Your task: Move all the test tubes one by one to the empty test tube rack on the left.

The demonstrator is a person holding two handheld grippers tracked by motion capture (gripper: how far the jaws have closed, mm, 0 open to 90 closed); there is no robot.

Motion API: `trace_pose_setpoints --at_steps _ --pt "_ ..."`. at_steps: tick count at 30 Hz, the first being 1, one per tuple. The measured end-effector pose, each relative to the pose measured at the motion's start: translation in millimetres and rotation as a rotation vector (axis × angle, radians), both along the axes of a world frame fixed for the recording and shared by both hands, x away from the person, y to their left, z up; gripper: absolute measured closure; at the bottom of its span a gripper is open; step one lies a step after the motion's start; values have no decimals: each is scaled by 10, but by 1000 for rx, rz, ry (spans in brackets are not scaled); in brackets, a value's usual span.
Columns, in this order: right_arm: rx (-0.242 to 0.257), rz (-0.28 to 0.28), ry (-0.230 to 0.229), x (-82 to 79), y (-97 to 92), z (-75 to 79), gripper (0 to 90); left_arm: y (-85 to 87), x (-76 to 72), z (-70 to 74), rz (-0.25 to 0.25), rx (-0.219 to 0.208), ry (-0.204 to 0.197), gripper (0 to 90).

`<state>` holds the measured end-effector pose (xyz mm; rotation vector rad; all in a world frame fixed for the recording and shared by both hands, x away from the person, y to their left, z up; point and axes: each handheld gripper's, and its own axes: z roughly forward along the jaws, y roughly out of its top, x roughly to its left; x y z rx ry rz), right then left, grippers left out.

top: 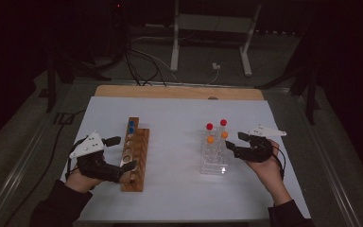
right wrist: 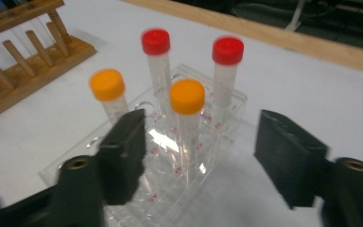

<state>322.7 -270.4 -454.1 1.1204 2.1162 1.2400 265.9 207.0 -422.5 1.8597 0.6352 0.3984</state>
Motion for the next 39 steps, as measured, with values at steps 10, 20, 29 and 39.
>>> trace_pose_setpoints --at_steps 10,20,29,39 --pt "3 33 59 152 62 -132 590 -13 0 -11 -14 -2 6 16" --pt "-48 59 65 229 149 -199 702 -8 7 -23 -7 3 13 16" --pt "-87 53 57 222 197 -199 750 -13 16 -31 -15 4 19 16" --pt "-80 43 24 159 183 -47 753 -20 12 -19 -20 3 25 16"
